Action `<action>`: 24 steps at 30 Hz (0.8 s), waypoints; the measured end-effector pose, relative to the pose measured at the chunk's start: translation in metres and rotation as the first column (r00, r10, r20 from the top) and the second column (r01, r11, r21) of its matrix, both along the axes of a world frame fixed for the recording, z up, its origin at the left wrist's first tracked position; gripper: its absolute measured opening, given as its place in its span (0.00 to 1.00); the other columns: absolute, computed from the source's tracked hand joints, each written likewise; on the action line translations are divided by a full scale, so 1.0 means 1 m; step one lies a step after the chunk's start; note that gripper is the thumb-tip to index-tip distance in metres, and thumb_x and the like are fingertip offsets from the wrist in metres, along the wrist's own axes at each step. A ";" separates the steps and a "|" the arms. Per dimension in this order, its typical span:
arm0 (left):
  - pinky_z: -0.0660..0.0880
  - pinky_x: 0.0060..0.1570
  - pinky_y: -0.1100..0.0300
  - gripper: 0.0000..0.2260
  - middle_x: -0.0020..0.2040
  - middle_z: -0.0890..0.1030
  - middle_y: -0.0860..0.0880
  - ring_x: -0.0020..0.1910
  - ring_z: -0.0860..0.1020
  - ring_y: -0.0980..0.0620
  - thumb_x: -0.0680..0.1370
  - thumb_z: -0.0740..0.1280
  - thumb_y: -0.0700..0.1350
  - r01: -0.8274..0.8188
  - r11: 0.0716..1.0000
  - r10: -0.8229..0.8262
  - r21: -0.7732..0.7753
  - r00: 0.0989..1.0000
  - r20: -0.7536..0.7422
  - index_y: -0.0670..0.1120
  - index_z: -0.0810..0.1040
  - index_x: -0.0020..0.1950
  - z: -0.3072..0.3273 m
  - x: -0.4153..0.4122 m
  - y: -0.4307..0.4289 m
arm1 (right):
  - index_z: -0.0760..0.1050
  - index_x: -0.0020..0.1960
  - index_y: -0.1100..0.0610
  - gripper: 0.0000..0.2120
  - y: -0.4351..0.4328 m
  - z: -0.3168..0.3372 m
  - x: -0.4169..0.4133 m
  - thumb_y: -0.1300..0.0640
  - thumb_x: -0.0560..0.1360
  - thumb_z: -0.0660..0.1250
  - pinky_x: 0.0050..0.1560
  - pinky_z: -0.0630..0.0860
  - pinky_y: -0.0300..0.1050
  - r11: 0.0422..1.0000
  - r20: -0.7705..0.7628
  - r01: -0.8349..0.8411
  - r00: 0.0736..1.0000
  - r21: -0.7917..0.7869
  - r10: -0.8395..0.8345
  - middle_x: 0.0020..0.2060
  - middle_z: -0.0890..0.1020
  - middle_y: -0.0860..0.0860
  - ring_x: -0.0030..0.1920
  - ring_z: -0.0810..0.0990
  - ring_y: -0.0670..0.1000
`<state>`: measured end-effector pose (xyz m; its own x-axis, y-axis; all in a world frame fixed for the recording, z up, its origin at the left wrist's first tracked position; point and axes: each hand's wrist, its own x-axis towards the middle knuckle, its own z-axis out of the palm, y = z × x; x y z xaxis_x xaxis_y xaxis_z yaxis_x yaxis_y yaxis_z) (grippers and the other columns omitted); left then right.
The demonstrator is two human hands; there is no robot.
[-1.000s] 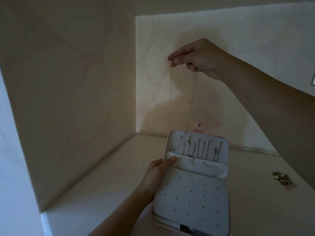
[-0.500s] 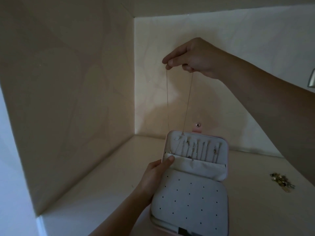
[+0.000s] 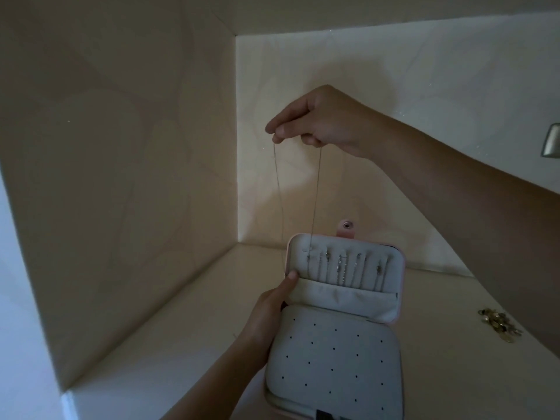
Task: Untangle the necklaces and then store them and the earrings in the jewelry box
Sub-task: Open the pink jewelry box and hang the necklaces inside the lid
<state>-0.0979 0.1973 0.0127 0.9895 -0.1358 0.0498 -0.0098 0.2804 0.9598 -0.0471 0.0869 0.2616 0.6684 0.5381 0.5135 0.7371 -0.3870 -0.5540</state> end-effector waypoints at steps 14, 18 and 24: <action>0.79 0.50 0.55 0.22 0.50 0.85 0.46 0.50 0.84 0.48 0.71 0.67 0.57 -0.021 0.994 0.021 0.108 1.000 -0.002 0.43 0.81 0.56 0.006 0.000 0.001 | 0.82 0.47 0.57 0.03 -0.035 0.011 -0.006 0.61 0.73 0.71 0.29 0.66 0.33 0.987 0.051 0.068 0.996 0.145 -0.076 0.38 0.81 0.52 0.26 0.69 0.42; 0.80 0.42 0.59 0.20 0.45 0.86 0.48 0.45 0.84 0.50 0.68 0.70 0.57 -0.086 0.984 0.087 0.154 0.996 -0.001 0.45 0.82 0.51 0.005 -0.001 -0.003 | 0.83 0.47 0.57 0.03 -0.034 -0.003 -0.005 0.61 0.74 0.71 0.28 0.67 0.32 0.995 0.030 0.066 0.997 0.070 -0.068 0.39 0.82 0.52 0.26 0.70 0.42; 0.79 0.42 0.57 0.15 0.43 0.86 0.47 0.43 0.85 0.48 0.74 0.70 0.52 -0.136 0.973 0.153 0.187 0.985 -0.078 0.42 0.82 0.53 -0.003 0.006 -0.003 | 0.83 0.46 0.56 0.03 -0.033 -0.011 -0.001 0.62 0.74 0.71 0.30 0.69 0.33 0.994 0.004 0.035 0.999 0.104 -0.036 0.37 0.83 0.50 0.28 0.72 0.43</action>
